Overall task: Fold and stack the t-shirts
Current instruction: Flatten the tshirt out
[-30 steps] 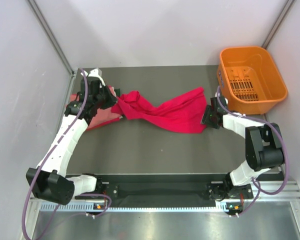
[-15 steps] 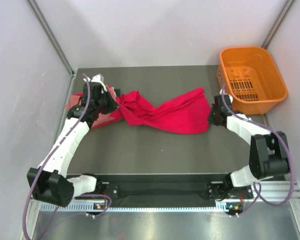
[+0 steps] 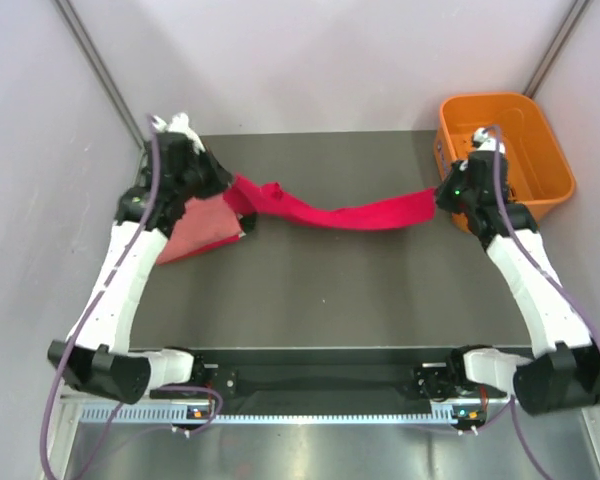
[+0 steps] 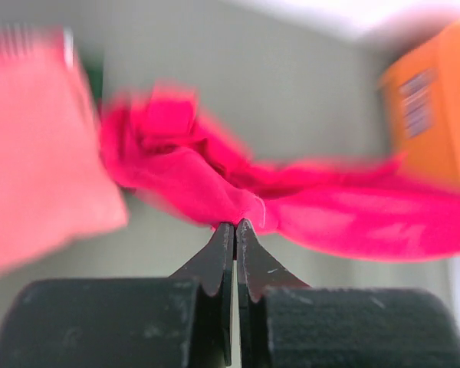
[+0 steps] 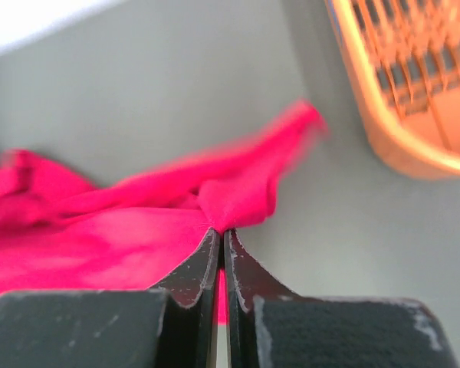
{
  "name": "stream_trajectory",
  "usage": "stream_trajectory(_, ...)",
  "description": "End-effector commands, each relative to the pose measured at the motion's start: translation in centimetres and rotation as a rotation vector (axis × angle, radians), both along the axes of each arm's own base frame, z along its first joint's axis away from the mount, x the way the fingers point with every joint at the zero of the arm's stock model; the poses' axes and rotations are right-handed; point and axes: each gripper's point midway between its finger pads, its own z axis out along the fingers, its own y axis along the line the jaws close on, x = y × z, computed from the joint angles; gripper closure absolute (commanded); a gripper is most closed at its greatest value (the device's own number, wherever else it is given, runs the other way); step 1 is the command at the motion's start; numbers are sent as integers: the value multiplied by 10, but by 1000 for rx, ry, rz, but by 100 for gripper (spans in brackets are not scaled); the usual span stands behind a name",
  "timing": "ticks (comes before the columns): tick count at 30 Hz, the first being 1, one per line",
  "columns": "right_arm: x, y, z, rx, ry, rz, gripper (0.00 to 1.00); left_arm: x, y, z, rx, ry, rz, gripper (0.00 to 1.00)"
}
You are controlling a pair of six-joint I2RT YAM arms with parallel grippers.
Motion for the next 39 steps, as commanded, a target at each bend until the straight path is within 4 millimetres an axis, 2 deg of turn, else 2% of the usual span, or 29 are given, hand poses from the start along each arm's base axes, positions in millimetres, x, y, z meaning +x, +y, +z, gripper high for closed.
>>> stream_trajectory(1,-46,1,110,18,-265,75,100,-47,17,122,10,-311,-10,100)
stream_trajectory(3,-68,4,140,36,-351,107,100,-71,14,156,-28,-420,-50,100)
stream_trajectory(4,-82,4,159,44,-400,121,100,-101,14,188,-77,-535,-76,100)
stream_trajectory(5,-105,1,181,49,-476,121,100,-116,14,202,-98,-589,-86,100)
stream_trajectory(6,-117,0,196,57,-525,118,100,-143,18,221,-124,-663,-92,100)
stream_trajectory(8,-150,-5,222,66,-630,117,100,-173,22,251,-142,-769,-109,100)
stream_trajectory(9,-162,-6,234,72,-673,116,100,-199,26,270,-146,-851,-116,100)
stream_trajectory(12,-191,-12,258,75,-764,109,100,-237,36,303,-155,-998,-105,100)
stream_trajectory(14,-196,-20,264,68,-780,67,100,-244,39,313,-157,-1036,-95,100)
stream_trajectory(17,-187,-30,268,50,-769,5,100,-222,36,312,-162,-1006,-84,100)
stream_trajectory(18,-183,-32,270,50,-770,-10,100,-196,29,300,-166,-944,-92,100)
stream_trajectory(20,-162,-34,261,50,-726,-47,100,-163,20,286,-183,-880,-99,100)
stream_trajectory(21,-149,-34,254,49,-698,-56,100,-125,11,260,-179,-784,-97,100)
stream_trajectory(23,-116,-30,233,53,-617,-62,100,-88,3,235,-198,-698,-87,100)
stream_trajectory(24,-101,-27,225,56,-594,-61,100,-53,-3,212,-195,-627,-74,100)
stream_trajectory(25,-79,-22,212,55,-542,-52,100,-37,-5,203,-200,-594,-61,100)
stream_trajectory(26,-67,-20,206,56,-523,-48,100,-22,-8,196,-201,-568,-56,100)
stream_trajectory(27,-57,-17,210,60,-531,-44,100,3,-13,188,-197,-538,-49,100)
stream_trajectory(28,-36,-14,198,54,-484,-41,100,15,-13,187,-194,-534,-37,100)
stream_trajectory(29,-25,-13,197,49,-471,-36,100,26,-15,188,-193,-534,-35,100)
stream_trajectory(30,-20,-13,210,53,-486,-32,100,43,-20,196,-194,-546,-43,100)
stream_trajectory(31,0,-17,201,50,-444,-44,100,50,-24,202,-196,-552,-60,100)
stream_trajectory(32,4,-14,220,79,-475,-15,100,62,-29,219,-201,-584,-76,100)
stream_trajectory(34,25,-15,220,129,-449,27,100,70,-33,236,-209,-613,-96,100)
stream_trajectory(35,27,-28,242,160,-490,11,100,82,-39,236,-217,-613,-113,100)
stream_trajectory(36,32,-31,248,183,-493,20,100,75,-37,265,-232,-678,-118,100)
stream_trajectory(37,46,-38,242,232,-462,42,100,77,-36,271,-234,-684,-113,100)
stream_trajectory(38,47,-38,259,254,-491,65,100,80,-30,292,-245,-727,-105,100)
stream_trajectory(39,52,-36,258,278,-475,88,100,84,-26,297,-251,-727,-105,100)
